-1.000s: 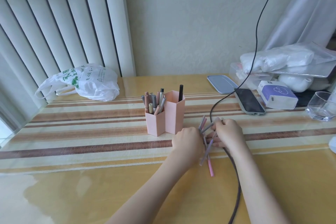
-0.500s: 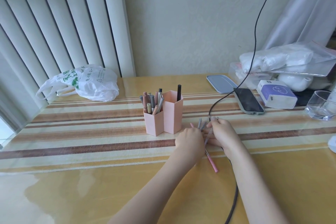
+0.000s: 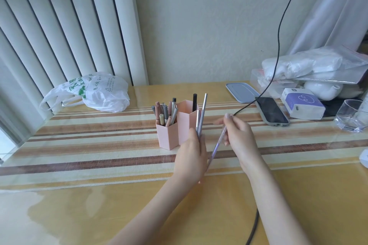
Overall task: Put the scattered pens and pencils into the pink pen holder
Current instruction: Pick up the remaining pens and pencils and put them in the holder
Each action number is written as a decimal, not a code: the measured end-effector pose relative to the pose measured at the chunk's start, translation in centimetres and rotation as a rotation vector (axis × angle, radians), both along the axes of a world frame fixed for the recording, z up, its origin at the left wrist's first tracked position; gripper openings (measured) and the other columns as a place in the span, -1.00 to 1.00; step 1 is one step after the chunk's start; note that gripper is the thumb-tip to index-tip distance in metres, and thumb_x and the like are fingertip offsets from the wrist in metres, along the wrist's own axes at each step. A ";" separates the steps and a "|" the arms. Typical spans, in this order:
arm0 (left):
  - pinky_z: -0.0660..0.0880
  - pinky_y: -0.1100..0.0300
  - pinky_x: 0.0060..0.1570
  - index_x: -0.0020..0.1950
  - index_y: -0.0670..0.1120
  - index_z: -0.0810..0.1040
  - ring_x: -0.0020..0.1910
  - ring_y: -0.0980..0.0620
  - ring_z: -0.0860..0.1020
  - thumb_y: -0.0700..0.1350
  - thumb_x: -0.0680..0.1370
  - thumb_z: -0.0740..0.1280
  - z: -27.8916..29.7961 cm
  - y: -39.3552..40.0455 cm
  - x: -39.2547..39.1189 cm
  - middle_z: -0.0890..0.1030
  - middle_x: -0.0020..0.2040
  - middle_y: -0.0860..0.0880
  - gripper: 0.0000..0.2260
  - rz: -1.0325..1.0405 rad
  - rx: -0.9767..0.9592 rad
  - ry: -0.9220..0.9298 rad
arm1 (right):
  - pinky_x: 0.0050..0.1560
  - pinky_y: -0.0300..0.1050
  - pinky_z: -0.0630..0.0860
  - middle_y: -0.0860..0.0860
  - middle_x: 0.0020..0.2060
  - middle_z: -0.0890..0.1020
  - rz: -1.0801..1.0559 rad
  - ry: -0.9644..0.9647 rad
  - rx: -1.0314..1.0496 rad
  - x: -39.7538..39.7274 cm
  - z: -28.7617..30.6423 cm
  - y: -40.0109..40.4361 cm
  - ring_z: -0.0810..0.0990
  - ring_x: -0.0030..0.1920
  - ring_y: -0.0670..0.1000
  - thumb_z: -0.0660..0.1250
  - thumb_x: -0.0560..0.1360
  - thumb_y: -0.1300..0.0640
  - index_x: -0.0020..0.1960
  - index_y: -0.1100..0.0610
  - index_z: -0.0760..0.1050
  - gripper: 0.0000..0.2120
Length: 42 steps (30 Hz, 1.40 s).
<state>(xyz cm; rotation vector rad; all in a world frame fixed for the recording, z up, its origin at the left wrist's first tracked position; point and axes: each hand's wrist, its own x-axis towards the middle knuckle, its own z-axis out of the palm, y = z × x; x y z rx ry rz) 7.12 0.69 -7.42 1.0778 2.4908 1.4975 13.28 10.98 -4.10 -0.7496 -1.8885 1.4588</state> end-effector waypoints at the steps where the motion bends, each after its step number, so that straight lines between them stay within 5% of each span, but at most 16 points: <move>1: 0.47 -0.19 -0.41 -0.14 -0.12 0.21 -0.42 -0.27 0.50 -0.06 0.61 0.01 -0.2 -0.7 -0.3 0.50 -0.41 -0.19 -0.81 -0.012 0.051 0.047 | -0.34 -0.11 0.34 0.04 -0.44 0.41 0.004 0.078 0.006 0.0 0.2 0.0 0.38 -0.45 -0.01 0.09 0.63 0.00 -0.13 0.12 0.59 -0.63; 4: 0.43 -0.15 -0.47 -0.06 -0.13 0.22 -0.48 -0.16 0.46 -0.07 0.57 0.00 -0.1 -2.7 -0.6 0.50 -0.39 -0.15 -0.87 -0.031 0.213 0.156 | -0.36 -0.04 0.41 -0.09 -0.49 0.42 -0.086 0.294 0.103 -0.3 1.3 0.3 0.40 -0.52 -0.07 0.12 0.64 0.09 -0.04 0.06 0.56 -0.76; 8: 0.26 0.11 -0.48 0.06 -0.06 0.36 -0.48 0.00 0.33 -0.11 0.58 0.04 0.8 -4.1 -1.2 0.40 -0.39 0.08 -0.85 0.169 0.443 0.230 | -0.36 -0.17 0.47 0.00 -0.35 0.49 -0.204 0.599 0.253 -0.5 4.5 -0.3 0.44 -0.51 -0.07 0.17 0.61 0.25 0.19 0.09 0.33 -0.82; 10: 0.26 0.09 -0.48 -0.10 0.10 0.30 -0.49 0.01 0.30 -0.10 0.59 0.04 1.2 -4.6 -2.3 0.37 -0.41 0.04 -0.87 0.290 0.532 0.194 | -0.32 -0.21 0.46 0.07 -0.33 0.54 -0.261 0.713 0.313 -1.0 6.1 -1.0 0.45 -0.51 -0.01 0.19 0.59 0.28 0.16 0.10 0.22 -0.78; 13: 0.26 0.00 -0.47 -0.14 -0.03 0.25 -0.48 -0.06 0.30 -0.09 0.61 0.04 0.9 -5.2 -4.2 0.35 -0.41 -0.08 -0.87 0.420 0.555 0.107 | -0.32 -0.23 0.46 0.12 -0.33 0.56 -0.302 0.784 0.396 -2.8 7.4 -1.9 0.50 -0.49 0.02 0.22 0.57 0.29 0.00 0.03 0.20 -0.76; 21: 0.23 0.13 -0.48 -0.20 -0.04 0.22 -0.49 0.04 0.25 -0.15 0.64 0.05 0.3 -5.2 -5.3 0.32 -0.43 -0.08 -0.79 0.444 0.556 0.013 | -0.24 -0.03 0.46 0.07 -0.29 0.59 -0.159 0.329 0.690 -8.1 1.7 -2.2 0.54 -0.23 0.20 0.33 0.52 0.20 -0.13 0.16 0.36 -0.86; 27: 0.27 0.12 -0.46 -0.26 0.00 0.25 -0.49 0.07 0.28 -0.12 0.62 0.08 0.3 -4.6 -4.8 0.32 -0.48 0.07 -0.76 0.319 0.577 -0.035 | 0.02 -0.32 0.29 0.03 -0.13 0.64 -0.181 0.261 0.849 -8.4 2.2 -1.6 0.53 -0.05 0.11 0.19 0.57 0.09 -0.11 0.21 0.56 -0.75; 32: 0.21 0.03 -0.51 -0.29 0.09 0.38 -0.49 -0.01 0.26 -0.07 0.58 0.11 0.3 -4.7 -4.2 0.31 -0.50 0.04 -0.75 0.181 0.659 -0.106 | -0.19 -0.33 0.39 -0.05 -0.16 0.68 0.168 0.285 0.651 -7.3 4.9 -3.6 0.58 -0.17 -0.11 0.24 0.56 -0.01 0.03 0.05 0.59 -0.80; 36: 0.18 0.06 -0.54 -0.22 -0.03 0.45 -0.51 -0.03 0.23 -0.10 0.57 0.12 0.3 -4.7 -3.7 0.30 -0.52 0.02 -0.80 0.140 0.674 -0.116 | -0.01 0.13 0.53 -0.09 -0.21 0.71 0.357 0.134 0.680 -7.3 5.1 -4.9 0.66 -0.13 0.00 0.28 0.49 -0.14 -0.03 -0.04 0.58 -0.78; 42: 0.21 0.10 -0.57 -0.29 0.11 0.41 -0.55 0.01 0.26 -0.09 0.57 0.11 0.4 -4.8 -3.9 0.33 -0.54 0.02 -0.74 0.151 0.647 -0.140 | -0.12 0.13 0.59 -0.06 -0.28 0.71 0.513 0.105 0.490 -6.9 5.3 -5.0 0.65 -0.32 0.05 0.44 0.45 0.11 -0.06 0.00 0.56 -0.90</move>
